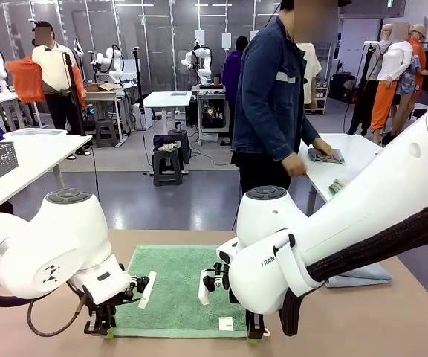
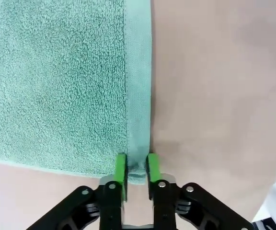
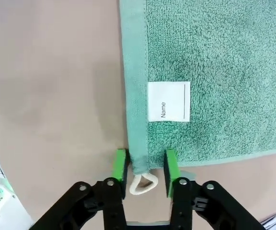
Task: Fold the towels and place them in the basket.
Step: When a person lays out a Towel with hook on the table, fold it in half twice.
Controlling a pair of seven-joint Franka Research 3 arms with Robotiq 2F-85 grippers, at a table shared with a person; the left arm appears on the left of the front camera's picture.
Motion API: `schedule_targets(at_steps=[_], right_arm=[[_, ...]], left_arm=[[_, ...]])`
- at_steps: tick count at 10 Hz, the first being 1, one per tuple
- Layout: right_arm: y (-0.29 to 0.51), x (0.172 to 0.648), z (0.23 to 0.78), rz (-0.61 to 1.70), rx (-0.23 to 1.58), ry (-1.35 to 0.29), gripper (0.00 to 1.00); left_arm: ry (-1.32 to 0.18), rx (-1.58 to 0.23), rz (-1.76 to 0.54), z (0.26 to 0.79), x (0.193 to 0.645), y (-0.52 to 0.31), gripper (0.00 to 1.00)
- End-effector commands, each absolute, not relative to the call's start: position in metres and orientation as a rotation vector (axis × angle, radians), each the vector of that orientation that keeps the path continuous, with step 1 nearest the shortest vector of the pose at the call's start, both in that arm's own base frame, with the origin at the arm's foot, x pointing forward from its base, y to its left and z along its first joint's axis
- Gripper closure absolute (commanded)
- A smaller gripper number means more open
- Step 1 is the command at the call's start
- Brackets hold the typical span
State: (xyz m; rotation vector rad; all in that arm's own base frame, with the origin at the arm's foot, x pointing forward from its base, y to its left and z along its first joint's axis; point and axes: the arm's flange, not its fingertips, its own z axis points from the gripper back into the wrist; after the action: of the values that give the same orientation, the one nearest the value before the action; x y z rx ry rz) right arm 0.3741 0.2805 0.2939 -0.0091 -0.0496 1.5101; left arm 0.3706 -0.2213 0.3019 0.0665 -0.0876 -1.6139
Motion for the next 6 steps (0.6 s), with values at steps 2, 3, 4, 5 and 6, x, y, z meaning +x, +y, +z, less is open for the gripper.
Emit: schedule_targets(at_steps=[2,3,4,5,6], right_arm=[[0.2785,0.3769,0.2865,1.532,-0.017,-0.050,0.94],[0.2784,0.3773,0.2877,1.536,-0.021,-0.056,0.83],[0.2786,0.3777,0.2875,1.537,-0.021,-0.057,1.00],[0.2793,0.3780,0.2869,1.539,-0.017,-0.056,1.00],[0.2799,0.3784,0.2872,1.540,-0.015,-0.053,1.00]], left_arm=[[-0.060,0.086,-1.623,0.3076,0.3744,-0.2256,0.86],[-0.059,0.087,-1.623,0.3078,0.3757,-0.2264,1.00],[-0.058,0.087,-1.623,0.3079,0.3764,-0.2272,1.00],[-0.054,0.087,-1.623,0.3082,0.3769,-0.2283,1.00],[-0.054,0.082,-1.625,0.3087,0.3770,-0.2286,1.00]])
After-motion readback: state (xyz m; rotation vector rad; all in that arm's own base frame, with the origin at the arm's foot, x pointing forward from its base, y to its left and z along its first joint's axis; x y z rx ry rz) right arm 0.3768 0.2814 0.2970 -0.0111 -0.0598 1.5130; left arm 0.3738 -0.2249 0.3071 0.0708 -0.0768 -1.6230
